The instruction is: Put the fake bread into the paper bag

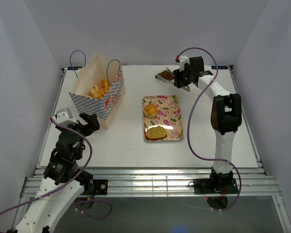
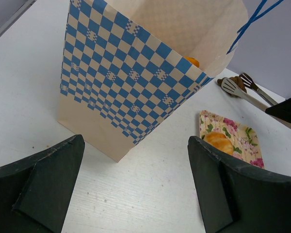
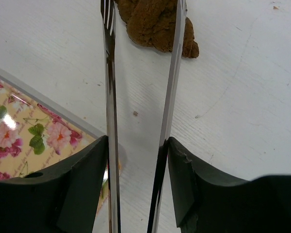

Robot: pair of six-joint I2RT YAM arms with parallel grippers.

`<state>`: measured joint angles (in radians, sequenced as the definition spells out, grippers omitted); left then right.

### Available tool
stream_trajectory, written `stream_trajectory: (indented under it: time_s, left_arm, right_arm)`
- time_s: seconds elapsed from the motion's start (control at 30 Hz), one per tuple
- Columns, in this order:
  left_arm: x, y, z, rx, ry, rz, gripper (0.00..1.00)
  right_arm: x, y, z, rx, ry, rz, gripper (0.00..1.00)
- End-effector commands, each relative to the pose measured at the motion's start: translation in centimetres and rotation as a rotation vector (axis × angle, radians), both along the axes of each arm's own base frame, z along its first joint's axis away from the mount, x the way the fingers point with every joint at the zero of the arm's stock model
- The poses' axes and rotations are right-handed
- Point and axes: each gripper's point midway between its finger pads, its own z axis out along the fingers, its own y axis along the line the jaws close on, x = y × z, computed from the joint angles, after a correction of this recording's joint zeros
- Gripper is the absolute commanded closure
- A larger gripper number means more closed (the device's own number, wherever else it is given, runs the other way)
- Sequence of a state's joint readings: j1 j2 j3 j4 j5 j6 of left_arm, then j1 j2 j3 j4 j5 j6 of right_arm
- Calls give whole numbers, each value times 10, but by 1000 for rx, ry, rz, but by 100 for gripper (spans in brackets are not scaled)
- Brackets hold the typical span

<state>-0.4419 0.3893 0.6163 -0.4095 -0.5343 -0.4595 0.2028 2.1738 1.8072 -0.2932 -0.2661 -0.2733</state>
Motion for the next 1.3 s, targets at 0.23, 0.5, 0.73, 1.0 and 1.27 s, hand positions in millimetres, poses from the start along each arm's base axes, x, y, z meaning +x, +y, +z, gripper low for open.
stream_trajectory:
  time_s: [0.23,0.5,0.73,1.0,1.27]
  left_arm:
    - [1,-2,3,2,-14,-9,2]
    - [0,0,4,0,-18,-6,2]
    - [-1,1,5,-4,-21,-1,2]
    - [-2,3,5,-6,-22,8,2]
    - [0,2,0,4,-2,8,2]
  right_arm:
    - [10,2,15,20,-37,8,55]
    - [-9,11,64,111,-87,17,59]
    - [-45,27,110,200,-137,60,59]
    - [-117,55,143,305,-177,121,59]
    - [-169,72,198,318,-273,148,60]
